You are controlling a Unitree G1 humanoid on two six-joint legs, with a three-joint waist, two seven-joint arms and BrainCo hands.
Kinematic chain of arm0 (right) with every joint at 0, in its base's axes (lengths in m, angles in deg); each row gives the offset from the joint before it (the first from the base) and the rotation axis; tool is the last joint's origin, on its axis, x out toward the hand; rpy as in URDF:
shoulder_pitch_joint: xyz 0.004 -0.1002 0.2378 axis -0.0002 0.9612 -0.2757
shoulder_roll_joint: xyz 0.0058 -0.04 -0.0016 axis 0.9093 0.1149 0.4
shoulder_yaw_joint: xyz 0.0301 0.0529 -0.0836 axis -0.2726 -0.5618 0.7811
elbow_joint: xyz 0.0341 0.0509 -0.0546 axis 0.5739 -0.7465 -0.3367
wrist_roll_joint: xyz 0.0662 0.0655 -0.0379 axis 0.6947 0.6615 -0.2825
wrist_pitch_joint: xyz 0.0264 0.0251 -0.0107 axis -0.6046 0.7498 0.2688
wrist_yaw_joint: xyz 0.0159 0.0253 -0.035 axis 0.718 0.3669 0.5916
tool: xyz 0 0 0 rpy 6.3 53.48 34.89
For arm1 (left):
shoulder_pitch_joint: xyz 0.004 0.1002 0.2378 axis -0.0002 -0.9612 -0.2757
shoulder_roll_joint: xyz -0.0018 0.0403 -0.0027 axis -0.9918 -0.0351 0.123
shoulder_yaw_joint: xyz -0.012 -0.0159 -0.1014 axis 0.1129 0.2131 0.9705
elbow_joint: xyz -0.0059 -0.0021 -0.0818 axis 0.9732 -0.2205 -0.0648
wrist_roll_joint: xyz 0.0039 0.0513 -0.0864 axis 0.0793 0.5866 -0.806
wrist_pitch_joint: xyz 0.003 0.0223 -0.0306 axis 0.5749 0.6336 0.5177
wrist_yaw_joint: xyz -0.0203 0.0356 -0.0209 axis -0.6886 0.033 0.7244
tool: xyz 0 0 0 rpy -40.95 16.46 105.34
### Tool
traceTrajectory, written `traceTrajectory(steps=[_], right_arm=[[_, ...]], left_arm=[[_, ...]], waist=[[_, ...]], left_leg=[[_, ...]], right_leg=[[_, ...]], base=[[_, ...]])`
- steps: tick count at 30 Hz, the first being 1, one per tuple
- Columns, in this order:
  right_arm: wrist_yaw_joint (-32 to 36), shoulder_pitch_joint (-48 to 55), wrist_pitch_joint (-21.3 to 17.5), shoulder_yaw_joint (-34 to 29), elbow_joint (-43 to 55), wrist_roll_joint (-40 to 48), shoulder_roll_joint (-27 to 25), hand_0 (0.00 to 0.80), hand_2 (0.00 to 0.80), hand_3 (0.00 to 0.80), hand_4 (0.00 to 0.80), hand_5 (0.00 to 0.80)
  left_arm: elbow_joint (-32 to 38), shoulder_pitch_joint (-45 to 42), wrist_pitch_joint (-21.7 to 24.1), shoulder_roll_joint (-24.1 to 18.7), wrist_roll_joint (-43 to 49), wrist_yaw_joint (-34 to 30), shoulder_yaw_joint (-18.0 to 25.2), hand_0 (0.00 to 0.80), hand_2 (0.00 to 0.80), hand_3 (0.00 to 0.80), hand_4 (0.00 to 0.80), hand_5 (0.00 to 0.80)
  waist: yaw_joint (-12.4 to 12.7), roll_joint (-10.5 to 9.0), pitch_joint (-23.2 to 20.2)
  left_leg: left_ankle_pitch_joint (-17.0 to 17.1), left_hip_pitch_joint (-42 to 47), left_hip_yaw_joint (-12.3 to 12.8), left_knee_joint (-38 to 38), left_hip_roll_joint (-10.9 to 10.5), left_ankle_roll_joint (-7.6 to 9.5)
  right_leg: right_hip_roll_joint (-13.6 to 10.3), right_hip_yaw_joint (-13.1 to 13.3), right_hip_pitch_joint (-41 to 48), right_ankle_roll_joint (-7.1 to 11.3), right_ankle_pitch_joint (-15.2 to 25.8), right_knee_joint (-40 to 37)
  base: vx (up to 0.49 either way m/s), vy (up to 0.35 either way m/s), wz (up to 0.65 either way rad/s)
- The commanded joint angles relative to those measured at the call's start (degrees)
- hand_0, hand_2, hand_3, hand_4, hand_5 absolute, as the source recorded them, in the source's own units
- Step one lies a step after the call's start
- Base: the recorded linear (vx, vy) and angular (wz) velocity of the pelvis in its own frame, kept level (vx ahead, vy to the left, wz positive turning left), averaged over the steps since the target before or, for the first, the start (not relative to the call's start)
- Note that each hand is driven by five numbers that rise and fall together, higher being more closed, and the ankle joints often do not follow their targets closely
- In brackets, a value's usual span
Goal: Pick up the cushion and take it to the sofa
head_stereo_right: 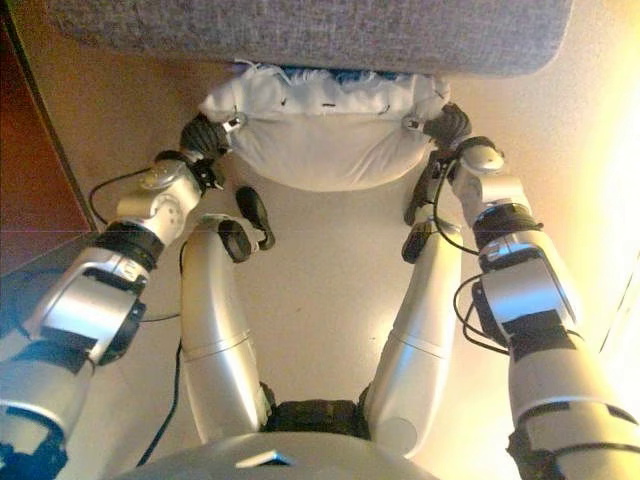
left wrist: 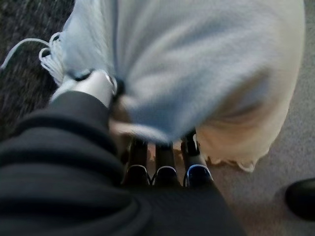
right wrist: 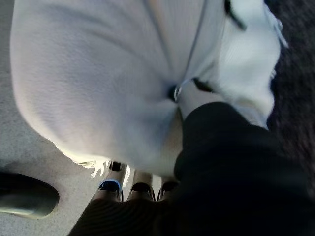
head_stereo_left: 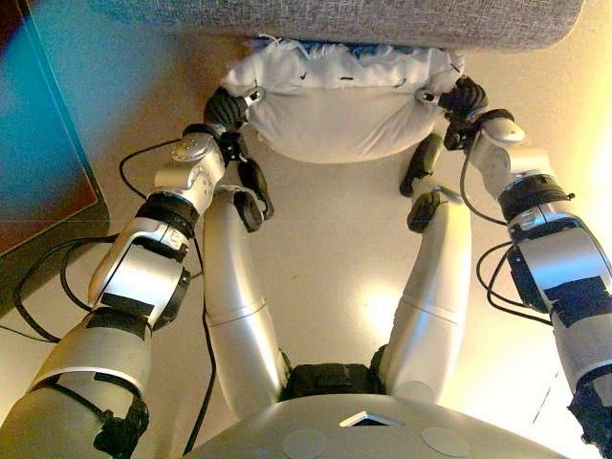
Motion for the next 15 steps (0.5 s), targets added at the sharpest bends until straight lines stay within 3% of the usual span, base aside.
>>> traceTrajectory(steps=[1, 11, 15], right_arm=[[1.3, -1.8, -2.3, 1.3, 5.0, 1.7, 3.5, 0.8, 0.8, 0.8, 0.8, 0.8], [-2.6, 2.8, -8.8, 0.6, 8.5, 1.5, 5.6, 0.8, 0.8, 0.8, 0.8, 0.8], [-5.0, 8.2, -11.7, -0.3, 14.7, 1.6, 7.2, 0.8, 0.8, 0.8, 0.8, 0.8]], left_arm=[[3.0, 2.5, 3.7, 3.6, 2.0, -0.8, -1.1, 0.8, 0.8, 0.8, 0.8, 0.8], [5.3, -0.5, 6.6, 4.9, 2.8, 0.2, -0.5, 0.8, 0.8, 0.8, 0.8, 0.8], [8.1, -3.9, 8.9, 5.3, 2.3, 0.7, 1.2, 0.8, 0.8, 0.8, 0.8, 0.8]], waist=[[1.4, 1.2, -0.4], [1.0, 0.95, -0.4], [0.6, 0.01, -0.4]], left_leg=[[6.1, 3.8, -0.9, -10.9, -0.6, -3.06], [7.3, 8.4, -0.4, -14.3, 0.6, -3.88], [7.5, 14.6, -0.2, -17.3, 1.0, -4.51]], right_leg=[[0.1, 2.5, 1.4, 0.16, -1.2, 2.8], [0.5, 1.9, 5.9, 0.52, 0.1, -0.5], [0.6, 1.1, 12.2, 0.99, 1.2, -5.1]], base=[[0.0, 0.0, 0.0], [-0.001, -0.017, 0.01], [0.007, -0.009, -0.04]])
